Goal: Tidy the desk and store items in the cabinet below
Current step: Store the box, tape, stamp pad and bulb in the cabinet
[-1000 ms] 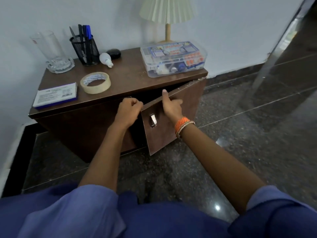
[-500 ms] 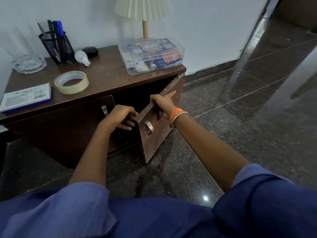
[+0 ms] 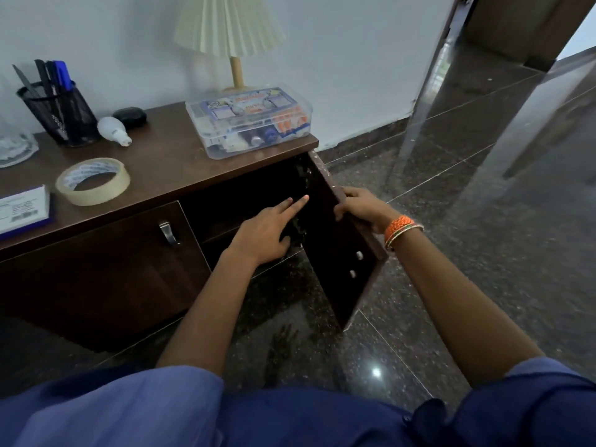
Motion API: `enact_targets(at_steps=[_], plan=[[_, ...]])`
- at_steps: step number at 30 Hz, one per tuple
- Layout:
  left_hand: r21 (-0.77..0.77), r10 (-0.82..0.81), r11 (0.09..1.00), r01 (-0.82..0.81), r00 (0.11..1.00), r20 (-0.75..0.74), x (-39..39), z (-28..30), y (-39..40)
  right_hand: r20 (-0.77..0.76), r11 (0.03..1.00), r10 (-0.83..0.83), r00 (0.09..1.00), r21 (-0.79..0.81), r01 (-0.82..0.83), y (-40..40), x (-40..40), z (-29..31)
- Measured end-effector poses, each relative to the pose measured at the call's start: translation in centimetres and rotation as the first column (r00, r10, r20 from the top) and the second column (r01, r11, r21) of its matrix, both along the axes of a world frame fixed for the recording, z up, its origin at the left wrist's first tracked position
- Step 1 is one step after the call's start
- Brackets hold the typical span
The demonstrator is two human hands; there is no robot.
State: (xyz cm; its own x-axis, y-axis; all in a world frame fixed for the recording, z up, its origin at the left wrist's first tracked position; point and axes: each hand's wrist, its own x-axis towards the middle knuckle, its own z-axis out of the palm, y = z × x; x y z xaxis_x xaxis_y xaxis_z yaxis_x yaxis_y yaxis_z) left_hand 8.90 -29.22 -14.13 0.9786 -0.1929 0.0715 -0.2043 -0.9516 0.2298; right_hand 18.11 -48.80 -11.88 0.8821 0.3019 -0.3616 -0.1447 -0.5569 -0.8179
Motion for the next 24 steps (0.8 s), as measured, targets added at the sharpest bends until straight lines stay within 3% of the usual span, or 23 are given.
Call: enact_targets(at_steps=[5, 9, 14, 20, 24], plan=[[0.011, -0.004, 1.0, 0.004, 1.0, -0.03, 0.3, -0.6, -0.4, 0.183, 0.907, 0.111, 0.977, -0.421, -0.024, -2.3, 1.1, 2.0], [0.01, 0.017, 1.0, -0.016, 0.999, -0.034, 0.3, -0.9, -0.2, 0.419, 0.789, 0.114, 0.901, -0.589, 0.174, -0.7, -0.6, 1.1], [0.048, 0.041, 0.998, -0.039, 0.998, -0.048, -0.2, -1.2, 0.1, 0.642, 0.728, 0.18, 0.746, -0.597, 0.338, 0.4, -1.9, -0.6], [0.073, 0.072, 0.995, -0.071, 0.997, -0.013, -0.9, -1.1, 1.0, 0.693, 0.631, 0.317, 0.648, -0.664, 0.401, 1.0, -2.2, -1.8], [-0.019, 0.157, 0.988, -0.156, 0.976, 0.153, -1.7, -1.1, 2.3, 0.8, 0.848, 0.174, 0.574, -0.418, 0.326, 4.7, -3.3, -1.3]])
